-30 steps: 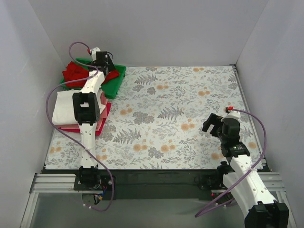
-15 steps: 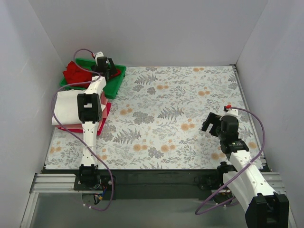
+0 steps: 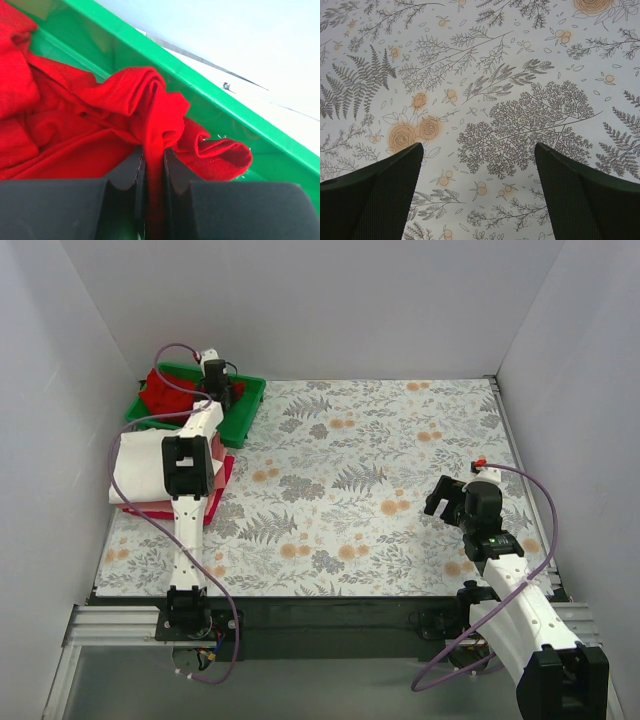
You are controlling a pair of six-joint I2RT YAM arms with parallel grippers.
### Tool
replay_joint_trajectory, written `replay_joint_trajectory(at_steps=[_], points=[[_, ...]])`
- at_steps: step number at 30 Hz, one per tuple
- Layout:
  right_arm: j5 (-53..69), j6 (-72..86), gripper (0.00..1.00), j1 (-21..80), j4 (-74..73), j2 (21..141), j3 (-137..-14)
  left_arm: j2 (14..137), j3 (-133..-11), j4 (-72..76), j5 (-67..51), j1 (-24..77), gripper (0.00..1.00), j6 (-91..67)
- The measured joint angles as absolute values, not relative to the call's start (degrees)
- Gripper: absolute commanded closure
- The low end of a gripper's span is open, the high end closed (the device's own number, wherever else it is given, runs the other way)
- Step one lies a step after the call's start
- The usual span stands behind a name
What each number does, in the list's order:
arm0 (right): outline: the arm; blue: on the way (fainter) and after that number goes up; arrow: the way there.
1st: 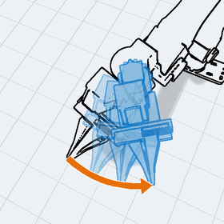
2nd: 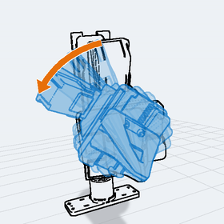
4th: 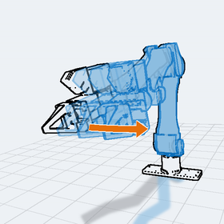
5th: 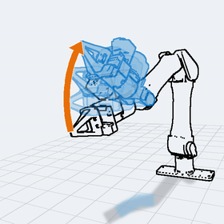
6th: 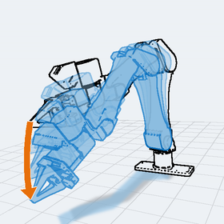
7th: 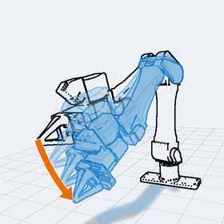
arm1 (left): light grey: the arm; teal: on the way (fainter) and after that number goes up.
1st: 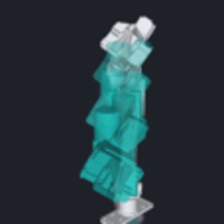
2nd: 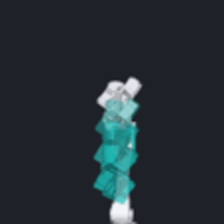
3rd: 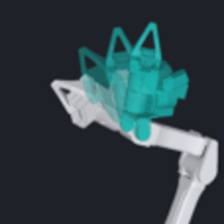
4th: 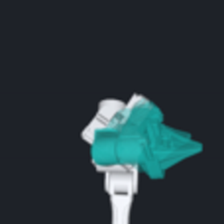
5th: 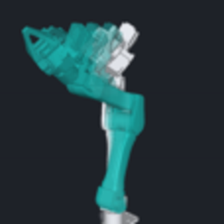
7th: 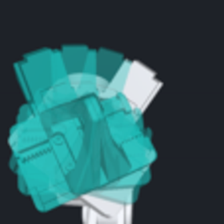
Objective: Fold and stack the t-shirts
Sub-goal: Grab the tshirt from the pile, then move the tshirt to the center of the board
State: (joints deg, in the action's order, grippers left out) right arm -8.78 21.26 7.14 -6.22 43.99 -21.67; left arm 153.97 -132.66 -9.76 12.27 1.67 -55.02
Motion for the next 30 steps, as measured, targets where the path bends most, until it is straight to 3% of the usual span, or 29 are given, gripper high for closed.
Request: replay_joint_trajectory(at_steps=[7, 16, 24, 30], points=[[-7.6, 21.3, 0.02, 7.1, -6.2, 42.3, -21.7, 144.1, -128.6, -11.8, 12.2, 1.7, 1.00, -55.1], [-5.7, 21.3, 0.02, 7.1, -5.8, 38.0, -22.1, 116.6, -121.7, -10.2, 6.9, 3.9, 1.00, -55.2], [-4.1, 21.3, 0.02, 7.1, -5.8, 32.4, -22.1, 101.2, -118.6, -9.0, 2.1, 17.3, 1.00, -52.4], [-3.9, 21.3, 0.02, 7.1, -5.8, 27.5, -22.0, 97.4, -118.9, -9.5, -10.8, 26.1, 1.00, -55.4]])
